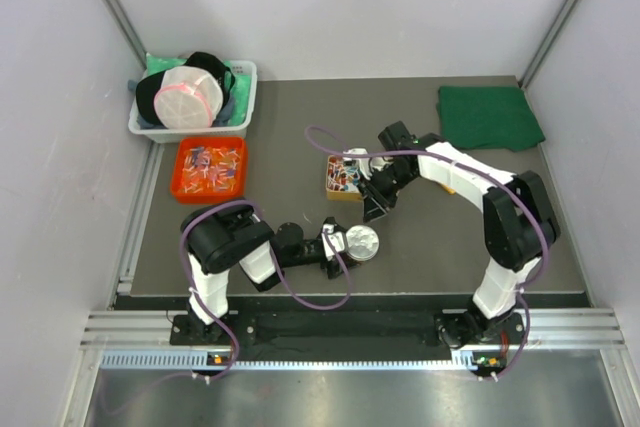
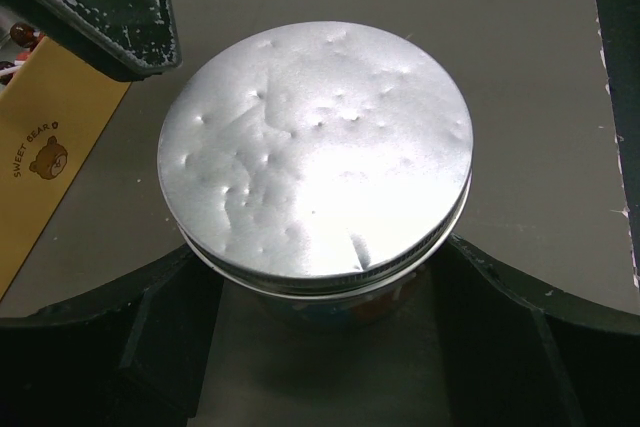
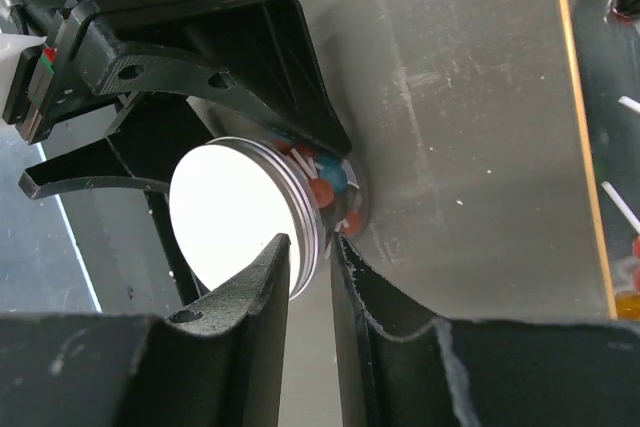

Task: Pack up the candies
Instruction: Screw the bottle lid onto the packing bottle.

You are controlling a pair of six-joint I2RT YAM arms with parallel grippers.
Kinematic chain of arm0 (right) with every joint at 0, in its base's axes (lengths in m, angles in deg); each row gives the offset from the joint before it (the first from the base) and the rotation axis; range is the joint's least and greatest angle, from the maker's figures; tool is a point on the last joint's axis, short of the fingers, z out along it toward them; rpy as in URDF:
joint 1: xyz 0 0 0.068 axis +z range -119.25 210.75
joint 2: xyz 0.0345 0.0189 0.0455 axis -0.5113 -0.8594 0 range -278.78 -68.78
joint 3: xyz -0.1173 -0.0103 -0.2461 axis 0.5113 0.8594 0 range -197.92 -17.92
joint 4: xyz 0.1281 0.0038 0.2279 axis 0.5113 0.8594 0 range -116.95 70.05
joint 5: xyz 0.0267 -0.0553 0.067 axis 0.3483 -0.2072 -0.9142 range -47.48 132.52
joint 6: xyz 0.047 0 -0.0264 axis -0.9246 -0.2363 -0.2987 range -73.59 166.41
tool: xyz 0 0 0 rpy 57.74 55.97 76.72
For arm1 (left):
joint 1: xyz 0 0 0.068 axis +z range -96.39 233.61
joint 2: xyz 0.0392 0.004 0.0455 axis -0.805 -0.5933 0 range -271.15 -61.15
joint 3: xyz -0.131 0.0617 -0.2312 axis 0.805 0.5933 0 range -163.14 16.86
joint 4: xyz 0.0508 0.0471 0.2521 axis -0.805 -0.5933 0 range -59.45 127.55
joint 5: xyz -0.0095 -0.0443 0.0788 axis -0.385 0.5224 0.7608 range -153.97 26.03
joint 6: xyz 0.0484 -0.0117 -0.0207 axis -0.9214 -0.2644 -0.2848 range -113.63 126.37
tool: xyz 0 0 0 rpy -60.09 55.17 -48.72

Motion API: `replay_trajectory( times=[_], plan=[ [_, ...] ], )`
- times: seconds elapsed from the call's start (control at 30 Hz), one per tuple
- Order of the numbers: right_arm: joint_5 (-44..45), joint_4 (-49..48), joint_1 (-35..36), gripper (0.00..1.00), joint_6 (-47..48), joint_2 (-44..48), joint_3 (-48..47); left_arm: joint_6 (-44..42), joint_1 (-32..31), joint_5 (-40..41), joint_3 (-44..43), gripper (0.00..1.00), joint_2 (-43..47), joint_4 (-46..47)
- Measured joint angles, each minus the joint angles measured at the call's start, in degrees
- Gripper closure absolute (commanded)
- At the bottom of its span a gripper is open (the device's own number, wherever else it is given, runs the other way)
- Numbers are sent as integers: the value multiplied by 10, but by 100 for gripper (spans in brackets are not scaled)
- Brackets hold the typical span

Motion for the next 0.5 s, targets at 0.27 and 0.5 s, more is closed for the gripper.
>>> replay_trajectory(
  times=[0.27, 0.5],
  plan=[
    [2, -17, 27, 81, 0, -2, 7, 0, 0, 0, 0, 25, 0, 0],
    [9, -27, 37, 90, 0, -2, 16, 0, 0, 0, 0, 25, 0, 0]
  ],
)
